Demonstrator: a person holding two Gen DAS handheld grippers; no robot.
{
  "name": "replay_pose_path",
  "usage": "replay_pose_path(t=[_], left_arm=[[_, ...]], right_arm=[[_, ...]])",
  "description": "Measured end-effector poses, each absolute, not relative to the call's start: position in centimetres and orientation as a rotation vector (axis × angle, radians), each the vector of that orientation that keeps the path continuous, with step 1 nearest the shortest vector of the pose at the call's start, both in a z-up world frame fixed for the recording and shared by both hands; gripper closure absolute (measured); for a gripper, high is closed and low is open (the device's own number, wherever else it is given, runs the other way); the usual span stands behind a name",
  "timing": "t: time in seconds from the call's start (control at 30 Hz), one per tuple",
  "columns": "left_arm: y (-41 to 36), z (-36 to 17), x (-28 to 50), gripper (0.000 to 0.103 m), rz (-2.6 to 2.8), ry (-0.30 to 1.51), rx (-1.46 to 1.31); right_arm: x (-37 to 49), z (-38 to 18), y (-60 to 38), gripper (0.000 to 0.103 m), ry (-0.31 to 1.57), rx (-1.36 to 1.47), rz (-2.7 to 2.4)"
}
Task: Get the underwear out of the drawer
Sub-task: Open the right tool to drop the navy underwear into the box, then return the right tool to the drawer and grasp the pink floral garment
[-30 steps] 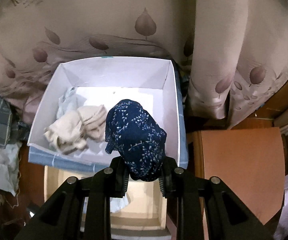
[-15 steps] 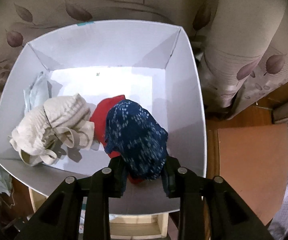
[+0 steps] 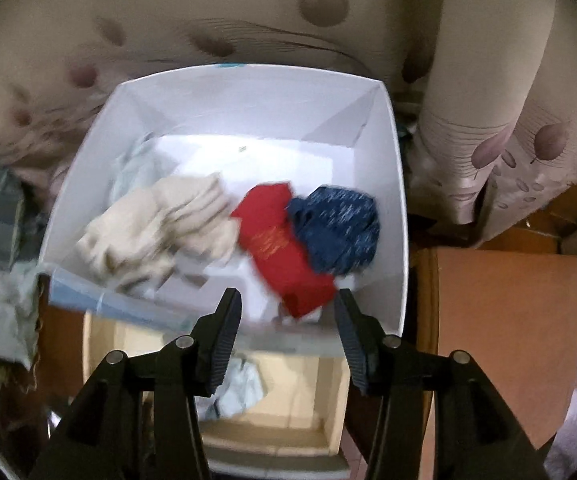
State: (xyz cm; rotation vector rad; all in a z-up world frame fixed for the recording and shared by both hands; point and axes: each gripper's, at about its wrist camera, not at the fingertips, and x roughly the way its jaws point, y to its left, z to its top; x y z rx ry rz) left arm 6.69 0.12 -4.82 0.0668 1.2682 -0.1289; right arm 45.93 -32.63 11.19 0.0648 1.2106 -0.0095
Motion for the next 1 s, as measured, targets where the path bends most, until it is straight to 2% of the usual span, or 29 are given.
replay_pose_path(t=[0.27,0.7,0.8,1.0], left_arm=[[0.2,-4.6,6.6,0.040,-0.135,1.254,0.040],[0.4,-4.5,6.5,0.040,-0.147,1.253,0.035],[0.5,-4.5,6.5,0.040,-0.148,1.252,0.032],[0.5,-4.5,6.5,0.040,-0.153,1.256,0.034]], right_arm=[[39.3,9.9,-29.1,0.054,1.235,-0.009,0.131],[38.1,-3.7,-24.0,0.054,1.463,0.068,0.228],[38.6,-5.3,-23.2,0.045,1.475,0.124,0.243],[40.0,-7.4,-21.5,0.041,1.475,0.103,0.208]])
